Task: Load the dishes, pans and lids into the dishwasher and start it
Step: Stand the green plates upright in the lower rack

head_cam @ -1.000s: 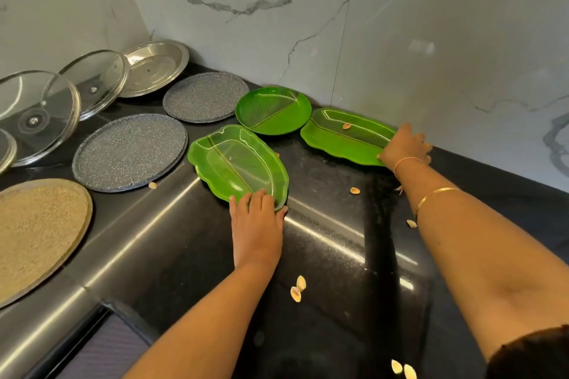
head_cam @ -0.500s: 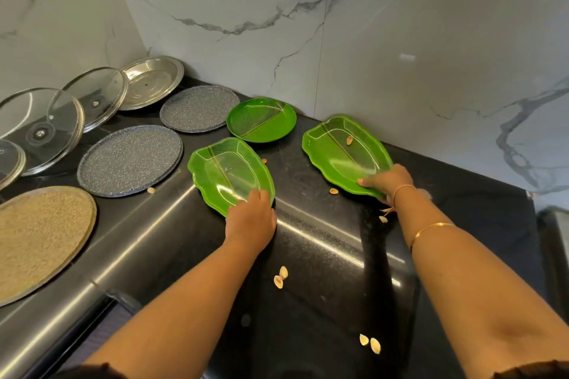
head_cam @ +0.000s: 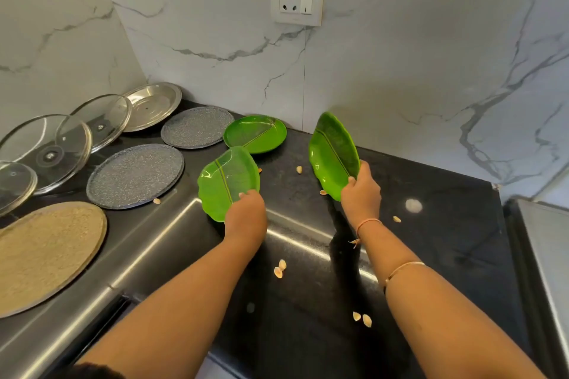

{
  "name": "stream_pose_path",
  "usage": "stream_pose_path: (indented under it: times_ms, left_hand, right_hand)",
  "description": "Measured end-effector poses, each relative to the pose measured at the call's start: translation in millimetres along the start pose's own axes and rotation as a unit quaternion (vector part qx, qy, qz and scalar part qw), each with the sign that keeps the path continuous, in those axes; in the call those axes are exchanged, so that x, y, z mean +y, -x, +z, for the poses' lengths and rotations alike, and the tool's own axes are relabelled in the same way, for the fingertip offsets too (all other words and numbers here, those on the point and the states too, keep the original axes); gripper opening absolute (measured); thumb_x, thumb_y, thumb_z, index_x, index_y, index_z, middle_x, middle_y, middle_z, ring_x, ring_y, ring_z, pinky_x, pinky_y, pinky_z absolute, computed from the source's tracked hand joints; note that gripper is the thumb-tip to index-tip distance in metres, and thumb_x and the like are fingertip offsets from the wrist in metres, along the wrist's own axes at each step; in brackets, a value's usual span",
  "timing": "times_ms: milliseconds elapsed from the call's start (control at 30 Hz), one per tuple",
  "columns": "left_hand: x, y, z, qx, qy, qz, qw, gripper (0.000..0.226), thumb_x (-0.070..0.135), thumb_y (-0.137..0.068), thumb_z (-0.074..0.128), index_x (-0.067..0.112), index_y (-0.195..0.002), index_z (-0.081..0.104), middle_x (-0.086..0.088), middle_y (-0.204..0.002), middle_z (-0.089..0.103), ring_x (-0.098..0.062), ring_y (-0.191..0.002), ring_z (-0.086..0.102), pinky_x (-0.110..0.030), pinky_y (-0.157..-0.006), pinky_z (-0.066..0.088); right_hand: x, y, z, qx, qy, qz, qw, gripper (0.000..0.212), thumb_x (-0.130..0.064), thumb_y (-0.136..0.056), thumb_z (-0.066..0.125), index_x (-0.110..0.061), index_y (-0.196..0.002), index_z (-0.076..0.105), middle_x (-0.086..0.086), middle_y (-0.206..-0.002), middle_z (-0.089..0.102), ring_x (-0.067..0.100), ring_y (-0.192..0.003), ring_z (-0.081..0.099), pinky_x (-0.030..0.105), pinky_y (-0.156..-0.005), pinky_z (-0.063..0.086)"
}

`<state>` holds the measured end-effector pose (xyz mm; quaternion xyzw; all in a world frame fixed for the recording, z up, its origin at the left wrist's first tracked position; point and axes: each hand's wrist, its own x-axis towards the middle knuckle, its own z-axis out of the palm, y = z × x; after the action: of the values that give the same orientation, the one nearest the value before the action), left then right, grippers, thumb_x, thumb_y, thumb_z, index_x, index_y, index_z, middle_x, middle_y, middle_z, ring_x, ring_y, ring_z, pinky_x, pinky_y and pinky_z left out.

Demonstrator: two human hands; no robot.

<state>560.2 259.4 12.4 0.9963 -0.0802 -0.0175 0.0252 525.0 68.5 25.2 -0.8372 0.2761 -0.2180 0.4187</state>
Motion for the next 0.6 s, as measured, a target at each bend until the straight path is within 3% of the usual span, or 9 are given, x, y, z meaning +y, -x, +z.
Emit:
stream_pose_path:
  times_ms: [167,300,400,600]
  left_hand:
    - [-14.1,38.3,-29.9,0.080,0.144,0.011,0.986,0.016,0.004,-0.094,0.039,0.002,-0.106,0.049,-0.017,-0.105,0.062,-0.035,-0.097,0.060,-0.037,-0.073,0.042]
    - [-22.6,81.8,-45.9,0.116,0.265,0.013,0.957,0.006,0.007,-0.093,0.038,0.006,-0.090,0.043,-0.024,-0.096,0.060,-0.042,-0.092,0.056,-0.037,-0.068,0.036]
    - [-27.2,114.9,-53.6,0.143,0.313,0.015,0.939,0.007,0.009,-0.093,0.041,0.006,-0.089,0.046,-0.024,-0.090,0.060,-0.041,-0.087,0.056,-0.036,-0.065,0.031]
    - [-45.8,200.1,-68.0,0.153,0.441,0.015,0.884,0.012,0.014,-0.089,0.048,0.005,-0.082,0.052,-0.011,-0.073,0.054,-0.033,-0.073,0.051,-0.034,-0.061,0.029]
  right_hand:
    - [-21.2,41.0,-9.7,0.051,0.013,-0.022,0.998,0.053,-0.003,-0.094,0.037,-0.016,-0.145,0.030,0.022,-0.109,0.063,0.042,-0.100,0.057,0.042,-0.079,0.044]
    - [-31.5,88.6,-21.1,0.077,-0.001,-0.027,0.997,0.051,-0.004,-0.095,0.037,-0.014,-0.144,0.031,0.022,-0.110,0.063,0.042,-0.101,0.057,0.044,-0.082,0.044]
    - [-36.6,128.5,-27.9,0.097,-0.005,-0.020,0.995,0.049,-0.005,-0.096,0.037,-0.015,-0.144,0.032,0.022,-0.111,0.062,0.042,-0.103,0.057,0.044,-0.084,0.043]
    - [-48.0,236.8,-53.1,0.186,-0.043,-0.010,0.982,0.043,-0.006,-0.098,0.036,-0.012,-0.140,0.038,0.016,-0.111,0.064,0.036,-0.101,0.058,0.035,-0.082,0.041]
